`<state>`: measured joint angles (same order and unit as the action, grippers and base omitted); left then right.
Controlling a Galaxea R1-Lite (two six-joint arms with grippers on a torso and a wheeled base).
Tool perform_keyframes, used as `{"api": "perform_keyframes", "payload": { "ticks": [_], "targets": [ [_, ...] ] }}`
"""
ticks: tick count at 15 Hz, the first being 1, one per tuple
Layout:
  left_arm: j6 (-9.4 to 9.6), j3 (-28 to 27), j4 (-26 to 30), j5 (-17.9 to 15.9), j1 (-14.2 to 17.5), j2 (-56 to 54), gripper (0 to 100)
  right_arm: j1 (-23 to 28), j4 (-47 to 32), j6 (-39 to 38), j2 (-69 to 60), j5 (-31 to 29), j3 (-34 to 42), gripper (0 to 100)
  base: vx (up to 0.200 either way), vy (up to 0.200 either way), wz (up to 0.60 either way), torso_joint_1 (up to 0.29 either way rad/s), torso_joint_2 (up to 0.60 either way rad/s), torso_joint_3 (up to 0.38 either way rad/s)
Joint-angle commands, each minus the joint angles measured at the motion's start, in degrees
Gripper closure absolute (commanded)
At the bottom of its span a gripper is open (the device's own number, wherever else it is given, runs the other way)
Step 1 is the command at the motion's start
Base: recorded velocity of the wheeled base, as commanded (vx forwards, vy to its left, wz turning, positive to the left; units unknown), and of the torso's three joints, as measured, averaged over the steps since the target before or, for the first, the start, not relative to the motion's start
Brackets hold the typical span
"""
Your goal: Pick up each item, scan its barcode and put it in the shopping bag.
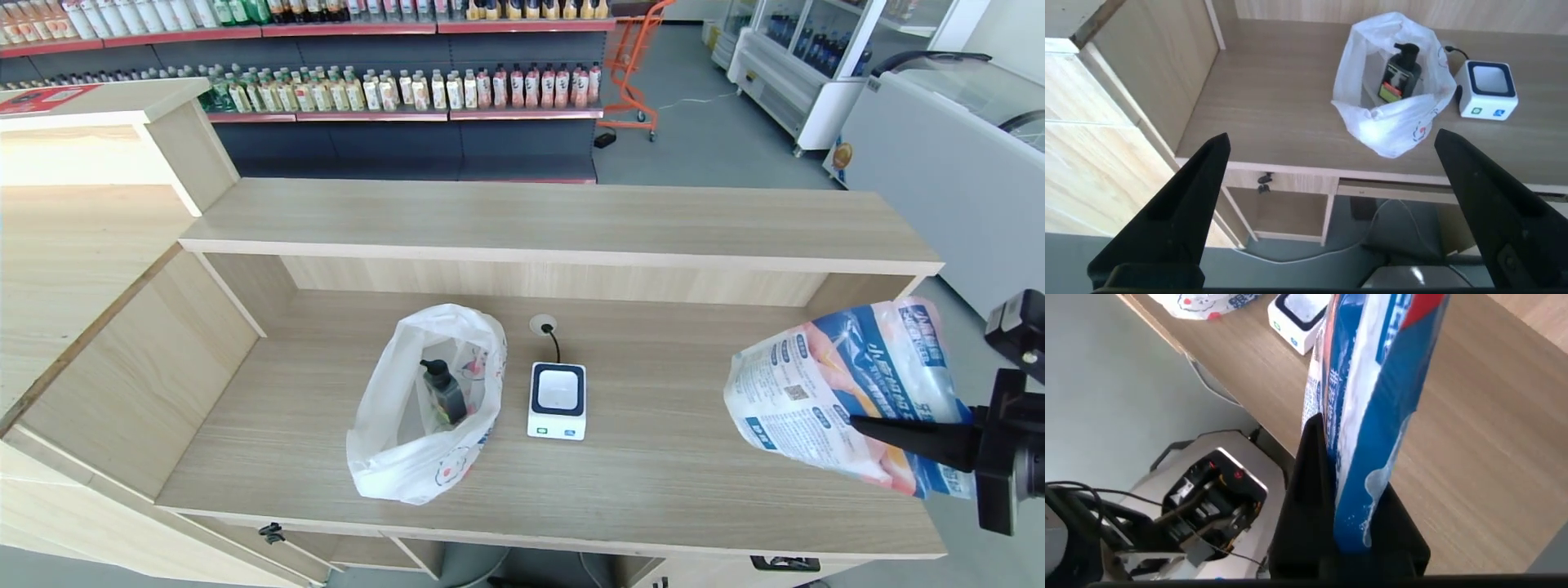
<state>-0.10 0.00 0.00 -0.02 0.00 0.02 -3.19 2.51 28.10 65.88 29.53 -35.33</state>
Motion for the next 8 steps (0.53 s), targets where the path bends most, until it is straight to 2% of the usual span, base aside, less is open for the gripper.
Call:
{"api": "perform_keyframes", "payload": {
  "ticks": [1,6,8],
  "targets": [
    [0.19,0.0,0.0,-0.1,0.0,0.0,0,1.3,0.0,-3.1,0.9,-0.1,-0.2,100,0.000,0.200,0.00,0.002,0.00,0.002],
    [0.27,0.0,0.0,-0.1,0.0,0.0,0,4.2,0.1,-5.4,3.9,0.1,-0.1,100,0.000,0.200,0.00,0.002,0.00,0.000],
    [0.10,0.0,0.0,-0.1,0.0,0.0,0,4.2,0.4,-5.3,4.8,-0.1,-0.3,100,0.000,0.000,0.00,0.000,0.00,0.000]
  ]
}}
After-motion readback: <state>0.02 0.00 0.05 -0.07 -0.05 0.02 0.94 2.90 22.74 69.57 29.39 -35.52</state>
